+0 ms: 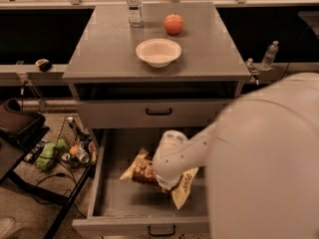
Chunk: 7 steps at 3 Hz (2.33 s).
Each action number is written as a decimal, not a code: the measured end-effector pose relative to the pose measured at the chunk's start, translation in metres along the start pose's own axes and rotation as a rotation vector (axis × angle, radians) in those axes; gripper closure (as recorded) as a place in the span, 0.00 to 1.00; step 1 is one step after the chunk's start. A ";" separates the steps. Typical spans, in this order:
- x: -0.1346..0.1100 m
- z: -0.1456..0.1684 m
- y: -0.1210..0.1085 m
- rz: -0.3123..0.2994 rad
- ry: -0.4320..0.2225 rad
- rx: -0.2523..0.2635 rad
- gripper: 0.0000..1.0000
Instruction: Pick brown chip bag from middle drawer and place on counter
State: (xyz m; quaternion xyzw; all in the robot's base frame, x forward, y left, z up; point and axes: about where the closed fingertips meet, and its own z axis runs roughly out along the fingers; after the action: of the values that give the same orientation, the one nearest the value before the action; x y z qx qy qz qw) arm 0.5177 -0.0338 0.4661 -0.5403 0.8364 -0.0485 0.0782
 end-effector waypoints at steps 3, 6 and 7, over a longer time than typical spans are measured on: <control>0.051 -0.210 -0.050 0.175 -0.193 0.139 1.00; 0.057 -0.299 -0.095 0.162 -0.234 0.155 1.00; 0.042 -0.330 -0.089 0.103 -0.236 0.185 1.00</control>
Offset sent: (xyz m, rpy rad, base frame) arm -0.0334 -0.0473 0.2442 0.1703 -0.2351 0.0634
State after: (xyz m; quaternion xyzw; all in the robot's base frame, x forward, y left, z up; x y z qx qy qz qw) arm 0.5199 -0.1101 0.8021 -0.4890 0.8401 -0.0577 0.2277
